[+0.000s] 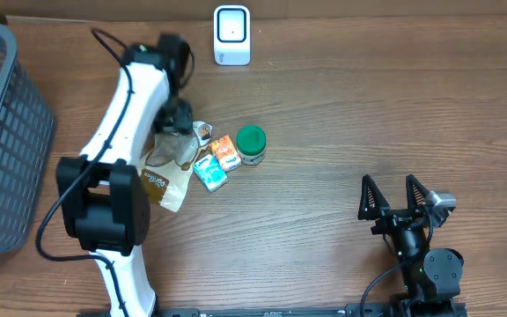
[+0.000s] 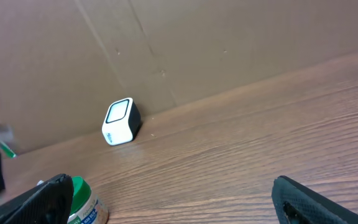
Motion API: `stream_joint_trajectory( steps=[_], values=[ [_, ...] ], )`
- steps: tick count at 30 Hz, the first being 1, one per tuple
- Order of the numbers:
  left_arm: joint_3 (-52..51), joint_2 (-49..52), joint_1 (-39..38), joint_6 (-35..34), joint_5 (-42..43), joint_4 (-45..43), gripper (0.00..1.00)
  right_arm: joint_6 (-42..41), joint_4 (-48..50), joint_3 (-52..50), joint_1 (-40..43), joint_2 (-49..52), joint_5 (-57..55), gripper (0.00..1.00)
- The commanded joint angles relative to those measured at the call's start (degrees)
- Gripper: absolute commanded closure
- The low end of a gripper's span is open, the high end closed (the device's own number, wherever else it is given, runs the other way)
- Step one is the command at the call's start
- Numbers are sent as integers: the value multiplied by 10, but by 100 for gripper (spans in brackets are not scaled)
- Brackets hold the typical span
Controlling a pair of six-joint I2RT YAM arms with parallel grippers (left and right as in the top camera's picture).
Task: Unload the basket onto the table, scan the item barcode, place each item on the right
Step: 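Place the brown snack bag left of the Kleenex pack and release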
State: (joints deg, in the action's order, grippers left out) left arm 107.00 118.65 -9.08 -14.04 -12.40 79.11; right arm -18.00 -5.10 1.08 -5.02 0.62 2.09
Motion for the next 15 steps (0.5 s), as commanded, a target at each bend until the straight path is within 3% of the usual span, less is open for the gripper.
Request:
stream_joint_trajectory(
  steps=[1, 3, 4, 8, 15],
  values=[
    [136, -4, 16, -23, 4, 65, 27, 0, 4, -6, -2, -5, -5, 0],
    [215, -4, 22, -23, 4, 111, 14, 0, 4, -6, -2, -5, -5, 0],
    [247, -4, 26, -23, 4, 127, 1, 0, 4, -6, -2, -5, -5, 0],
    [379, -4, 50, -23, 12, 177, 0, 0, 4, -6, -2, -5, -5, 0],
    [502, -37, 159, -83, 140, 175, 1, 0, 4, -6, -2, -5, -5, 0]
  ],
)
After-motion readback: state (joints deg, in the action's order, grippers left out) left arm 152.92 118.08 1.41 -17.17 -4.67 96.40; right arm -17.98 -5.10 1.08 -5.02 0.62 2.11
